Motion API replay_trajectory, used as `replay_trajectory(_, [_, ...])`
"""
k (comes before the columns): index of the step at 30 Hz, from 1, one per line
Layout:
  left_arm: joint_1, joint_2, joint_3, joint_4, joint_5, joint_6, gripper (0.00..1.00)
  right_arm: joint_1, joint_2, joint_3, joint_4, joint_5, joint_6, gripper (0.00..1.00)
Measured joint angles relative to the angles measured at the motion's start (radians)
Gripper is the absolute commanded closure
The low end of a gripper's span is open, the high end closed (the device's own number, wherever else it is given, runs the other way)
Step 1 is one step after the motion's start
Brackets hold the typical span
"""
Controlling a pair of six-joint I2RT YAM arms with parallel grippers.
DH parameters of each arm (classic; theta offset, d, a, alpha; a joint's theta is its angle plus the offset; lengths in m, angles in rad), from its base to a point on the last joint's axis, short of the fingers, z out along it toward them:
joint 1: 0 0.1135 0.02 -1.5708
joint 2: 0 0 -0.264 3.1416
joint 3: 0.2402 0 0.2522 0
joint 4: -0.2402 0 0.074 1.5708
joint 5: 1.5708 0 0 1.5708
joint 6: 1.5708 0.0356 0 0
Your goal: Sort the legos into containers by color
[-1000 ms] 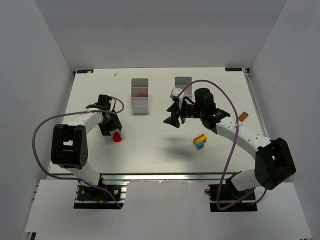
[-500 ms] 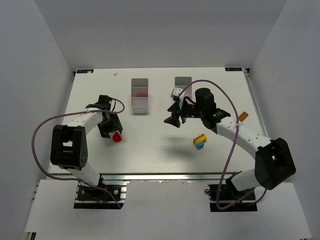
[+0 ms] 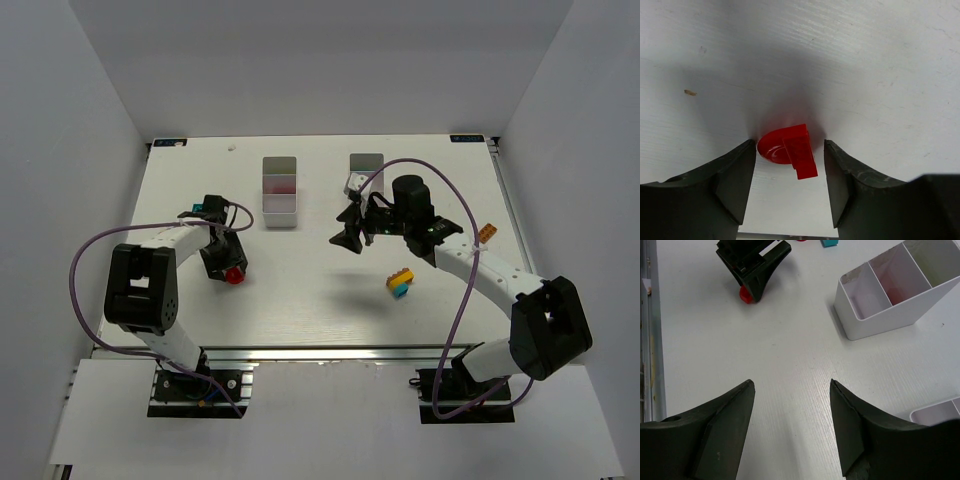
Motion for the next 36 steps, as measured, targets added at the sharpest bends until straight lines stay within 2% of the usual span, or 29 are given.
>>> replay_trajectory(10, [0.000, -0.002, -0.001, 0.003, 0.000, -0.005, 0.58, -0.005, 0.000, 0.000, 0.000, 0.000, 0.000, 0.33])
replay_trajectory(17, [0.000, -0.052, 0.030, -0.004, 0.026, -0.023, 0.59, -0.009, 0.000, 0.000, 0.000, 0.000, 0.000, 0.33])
replay_trajectory(25, [0.000, -0.131, 0.158, 0.015, 0.087, -0.071, 0.59, -0.011, -0.001, 0.000, 0.000, 0.000, 0.000, 0.33])
replay_trajectory(32, [-0.021, -0.083, 0.380, 0.189, 0.108, -0.126, 0.60, -0.014, -0.008, 0.000, -0.001, 0.001, 0.000, 0.33])
replay_trajectory(36, [-0.071, -0.016, 0.446, 0.331, 0.098, -0.126, 0.60, -0.024, -0.021, 0.000, -0.001, 0.004, -0.001, 0.33])
